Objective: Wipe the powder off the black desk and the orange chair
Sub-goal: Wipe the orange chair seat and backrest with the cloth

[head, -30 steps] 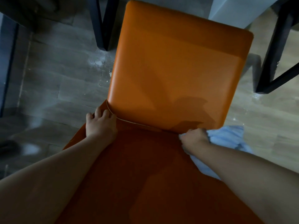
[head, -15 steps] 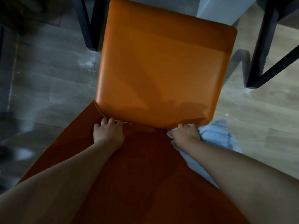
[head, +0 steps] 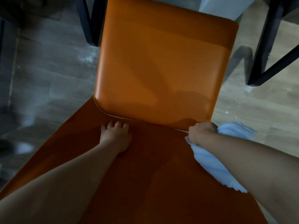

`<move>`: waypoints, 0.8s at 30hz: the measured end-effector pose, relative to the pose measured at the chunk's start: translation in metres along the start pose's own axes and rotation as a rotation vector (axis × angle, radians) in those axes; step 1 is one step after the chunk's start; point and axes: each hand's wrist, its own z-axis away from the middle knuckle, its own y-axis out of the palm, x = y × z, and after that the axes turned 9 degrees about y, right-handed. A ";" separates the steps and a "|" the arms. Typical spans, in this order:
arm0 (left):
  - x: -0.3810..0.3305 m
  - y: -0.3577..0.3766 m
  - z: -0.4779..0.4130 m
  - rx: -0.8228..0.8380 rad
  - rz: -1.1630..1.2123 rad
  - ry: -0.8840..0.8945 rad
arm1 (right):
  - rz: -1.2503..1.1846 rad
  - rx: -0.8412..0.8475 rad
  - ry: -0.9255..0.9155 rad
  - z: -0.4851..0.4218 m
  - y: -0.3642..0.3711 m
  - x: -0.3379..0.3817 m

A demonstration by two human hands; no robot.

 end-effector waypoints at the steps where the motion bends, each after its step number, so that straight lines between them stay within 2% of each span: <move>1: 0.000 0.000 0.000 -0.001 0.007 0.003 | 0.013 0.026 0.038 0.000 0.001 -0.006; 3: 0.001 0.000 0.000 -0.007 0.026 0.004 | 0.051 0.025 0.100 0.001 0.000 -0.020; 6: 0.000 -0.001 0.001 0.004 0.044 -0.009 | -0.028 -0.134 0.099 0.004 0.000 -0.034; 8: -0.002 -0.002 0.000 0.011 0.044 -0.011 | -0.253 -0.273 0.009 0.012 0.001 -0.022; 10: -0.002 -0.004 0.000 0.014 0.050 -0.013 | -0.386 -0.354 -0.175 0.021 0.002 0.002; 12: -0.001 -0.005 0.001 0.012 0.042 -0.009 | -0.381 -0.295 -0.291 0.024 0.008 0.017; 13: -0.001 -0.006 0.001 0.011 0.037 -0.006 | -0.389 -0.216 -0.282 0.022 0.009 0.014; 15: 0.000 -0.006 0.002 0.009 0.029 -0.003 | -0.387 -0.113 -0.207 0.009 0.014 -0.001; 17: 0.001 -0.005 0.003 0.006 0.021 0.002 | -0.213 -0.068 -0.071 0.000 0.017 -0.014; 18: 0.002 -0.005 0.004 0.008 0.021 0.006 | -0.140 -0.041 -0.036 -0.002 0.017 -0.022; 20: 0.003 -0.006 0.004 0.012 0.021 0.014 | -0.148 -0.008 -0.023 -0.009 0.018 -0.038; 21: 0.003 -0.006 0.004 0.011 0.017 0.018 | -0.182 -0.006 0.017 -0.009 0.015 -0.047; 24: 0.004 -0.007 0.005 0.007 0.026 0.022 | 0.072 -0.093 0.263 0.004 0.001 -0.071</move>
